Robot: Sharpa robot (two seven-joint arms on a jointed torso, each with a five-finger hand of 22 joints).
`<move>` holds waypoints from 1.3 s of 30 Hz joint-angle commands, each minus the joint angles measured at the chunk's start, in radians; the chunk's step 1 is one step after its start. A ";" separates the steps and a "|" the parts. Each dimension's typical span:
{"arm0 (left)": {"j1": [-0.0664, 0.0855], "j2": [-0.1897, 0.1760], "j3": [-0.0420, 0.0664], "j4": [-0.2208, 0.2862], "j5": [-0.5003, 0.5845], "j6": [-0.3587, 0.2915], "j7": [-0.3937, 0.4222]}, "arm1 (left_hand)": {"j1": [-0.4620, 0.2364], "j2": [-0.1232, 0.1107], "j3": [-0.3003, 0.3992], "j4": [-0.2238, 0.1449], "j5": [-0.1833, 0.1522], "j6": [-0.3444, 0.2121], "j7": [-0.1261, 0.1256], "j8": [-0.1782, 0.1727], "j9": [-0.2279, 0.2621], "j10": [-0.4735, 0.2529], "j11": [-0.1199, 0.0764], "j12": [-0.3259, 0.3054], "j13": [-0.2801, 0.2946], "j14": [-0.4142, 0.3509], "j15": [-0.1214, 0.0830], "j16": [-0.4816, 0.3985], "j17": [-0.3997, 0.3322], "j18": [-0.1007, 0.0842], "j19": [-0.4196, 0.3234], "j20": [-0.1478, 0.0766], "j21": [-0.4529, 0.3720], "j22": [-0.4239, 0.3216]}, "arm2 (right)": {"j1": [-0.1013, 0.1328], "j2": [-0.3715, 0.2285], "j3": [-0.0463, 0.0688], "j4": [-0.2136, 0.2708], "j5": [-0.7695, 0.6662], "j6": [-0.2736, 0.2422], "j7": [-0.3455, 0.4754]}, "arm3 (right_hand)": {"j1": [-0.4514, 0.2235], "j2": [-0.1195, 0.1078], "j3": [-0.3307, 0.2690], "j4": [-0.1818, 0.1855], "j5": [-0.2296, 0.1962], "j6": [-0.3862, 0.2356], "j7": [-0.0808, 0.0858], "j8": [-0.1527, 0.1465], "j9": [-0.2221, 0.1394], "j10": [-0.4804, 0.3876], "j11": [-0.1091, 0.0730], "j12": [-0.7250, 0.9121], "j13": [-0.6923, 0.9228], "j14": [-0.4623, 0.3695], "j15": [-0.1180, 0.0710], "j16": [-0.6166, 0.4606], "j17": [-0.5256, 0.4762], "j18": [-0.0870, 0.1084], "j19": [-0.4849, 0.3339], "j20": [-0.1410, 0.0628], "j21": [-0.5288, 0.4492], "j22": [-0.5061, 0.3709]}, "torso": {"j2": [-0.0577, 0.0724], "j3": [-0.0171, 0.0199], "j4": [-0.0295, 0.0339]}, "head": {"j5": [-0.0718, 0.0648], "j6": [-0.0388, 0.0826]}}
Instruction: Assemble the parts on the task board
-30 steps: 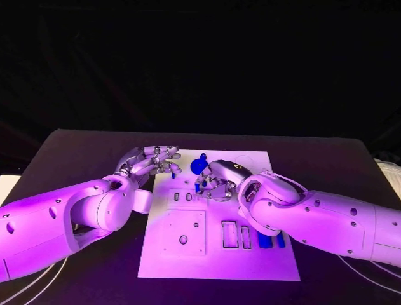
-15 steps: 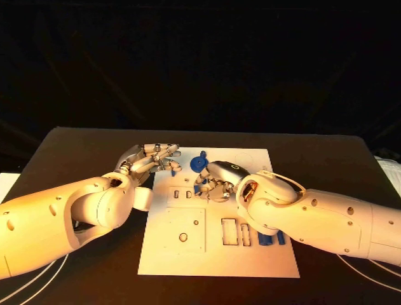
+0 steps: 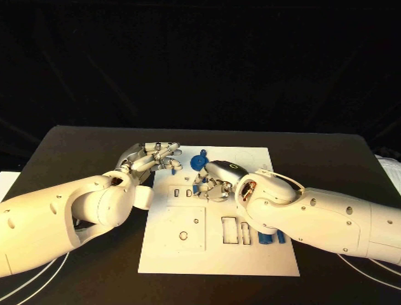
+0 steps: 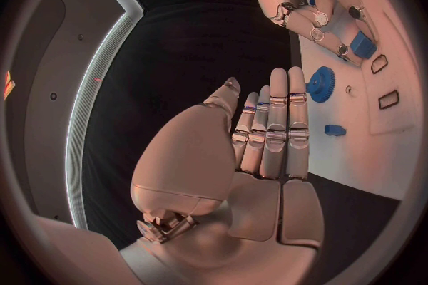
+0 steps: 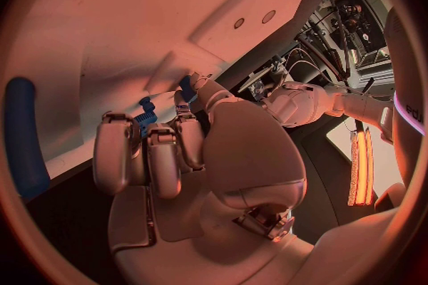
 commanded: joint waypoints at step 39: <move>0.001 -0.001 0.001 0.003 0.002 0.022 0.003 | -0.001 0.005 0.002 -0.005 0.006 0.000 -0.002 0.006 0.001 -0.001 -0.001 0.004 -0.002 -0.009 0.002 0.005 0.003 0.008 -0.008 0.000 0.008 0.002 | -0.011 -0.001 -0.005 0.007 -0.034 -0.074 -0.008 | -0.094 -0.094 -0.120 0.052 -0.009 -0.110 0.040 -0.046 -0.009 -0.085 0.036 -0.098 -0.042 0.094 0.028 -0.022 0.215 0.002 -0.044 0.029 -0.043 -0.070 | 0.000 0.0001 0.0006 | 0.002 -0.008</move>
